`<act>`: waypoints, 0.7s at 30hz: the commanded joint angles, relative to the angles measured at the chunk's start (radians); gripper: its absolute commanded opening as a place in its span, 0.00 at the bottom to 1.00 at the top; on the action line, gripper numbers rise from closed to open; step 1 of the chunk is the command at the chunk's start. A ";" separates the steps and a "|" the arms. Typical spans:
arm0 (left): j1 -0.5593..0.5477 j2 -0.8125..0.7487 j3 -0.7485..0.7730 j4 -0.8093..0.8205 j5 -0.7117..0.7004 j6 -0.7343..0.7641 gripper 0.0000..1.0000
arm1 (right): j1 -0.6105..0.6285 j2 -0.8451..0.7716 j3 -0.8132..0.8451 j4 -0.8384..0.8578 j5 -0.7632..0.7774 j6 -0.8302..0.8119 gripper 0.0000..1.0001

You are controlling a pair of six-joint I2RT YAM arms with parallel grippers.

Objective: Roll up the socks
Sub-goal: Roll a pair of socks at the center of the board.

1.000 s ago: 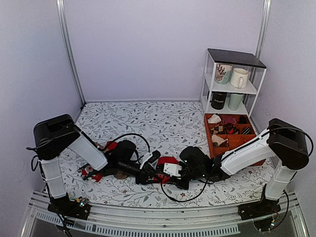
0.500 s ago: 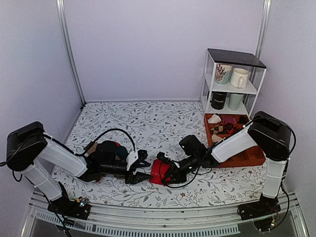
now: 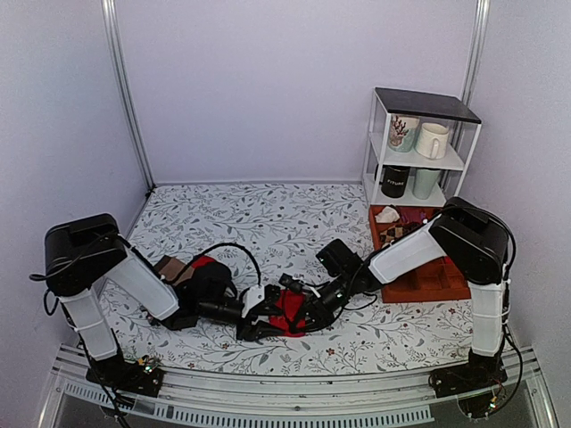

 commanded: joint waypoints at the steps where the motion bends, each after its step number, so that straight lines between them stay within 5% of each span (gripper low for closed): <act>1: -0.037 -0.037 -0.022 -0.034 -0.003 -0.007 0.52 | -0.008 0.105 -0.055 -0.272 0.120 0.011 0.20; 15: -0.066 -0.008 -0.029 -0.033 -0.101 -0.032 0.54 | -0.013 0.096 -0.050 -0.288 0.126 0.020 0.20; 21: -0.067 0.026 0.011 -0.093 -0.078 -0.029 0.34 | -0.012 0.101 -0.036 -0.291 0.122 0.027 0.20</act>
